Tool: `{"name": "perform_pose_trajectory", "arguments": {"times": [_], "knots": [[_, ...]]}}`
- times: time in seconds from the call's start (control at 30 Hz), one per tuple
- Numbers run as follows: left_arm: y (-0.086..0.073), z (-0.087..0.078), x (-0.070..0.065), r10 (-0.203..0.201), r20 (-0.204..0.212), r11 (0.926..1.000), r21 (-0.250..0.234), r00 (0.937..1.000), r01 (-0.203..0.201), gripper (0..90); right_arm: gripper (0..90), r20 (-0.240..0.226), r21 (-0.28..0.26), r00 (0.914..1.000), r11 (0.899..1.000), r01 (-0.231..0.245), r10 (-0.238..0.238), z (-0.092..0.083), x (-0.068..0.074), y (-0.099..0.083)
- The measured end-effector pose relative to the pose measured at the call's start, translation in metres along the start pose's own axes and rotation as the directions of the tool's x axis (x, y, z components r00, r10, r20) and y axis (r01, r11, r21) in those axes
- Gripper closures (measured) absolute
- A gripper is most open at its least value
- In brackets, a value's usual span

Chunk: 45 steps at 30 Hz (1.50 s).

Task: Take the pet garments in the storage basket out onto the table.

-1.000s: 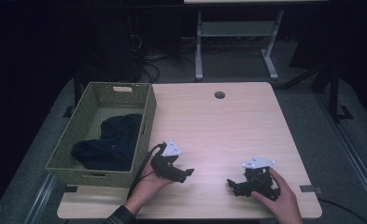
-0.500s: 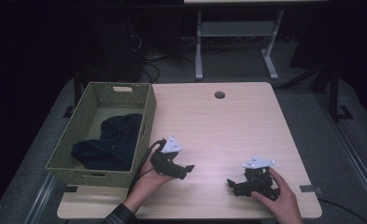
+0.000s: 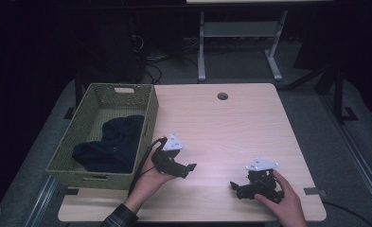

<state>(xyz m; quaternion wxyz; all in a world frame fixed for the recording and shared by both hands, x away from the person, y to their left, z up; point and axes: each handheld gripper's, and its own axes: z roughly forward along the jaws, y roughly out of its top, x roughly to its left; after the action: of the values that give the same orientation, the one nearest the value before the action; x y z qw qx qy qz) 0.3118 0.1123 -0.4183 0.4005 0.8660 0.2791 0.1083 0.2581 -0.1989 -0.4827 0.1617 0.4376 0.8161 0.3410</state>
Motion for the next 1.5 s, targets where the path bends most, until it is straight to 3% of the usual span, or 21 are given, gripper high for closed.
{"name": "perform_pose_trajectory", "arguments": {"times": [1.5], "knots": [[0.041, -0.038, 0.024, -0.001, -0.017, 0.9981, -0.062, 0.9999, 0.0, 13.9, 0.0, 0.0, 0.0, 1.0, 1.0, 0.0, 0.0, 0.0, 0.0, 0.0]]}}
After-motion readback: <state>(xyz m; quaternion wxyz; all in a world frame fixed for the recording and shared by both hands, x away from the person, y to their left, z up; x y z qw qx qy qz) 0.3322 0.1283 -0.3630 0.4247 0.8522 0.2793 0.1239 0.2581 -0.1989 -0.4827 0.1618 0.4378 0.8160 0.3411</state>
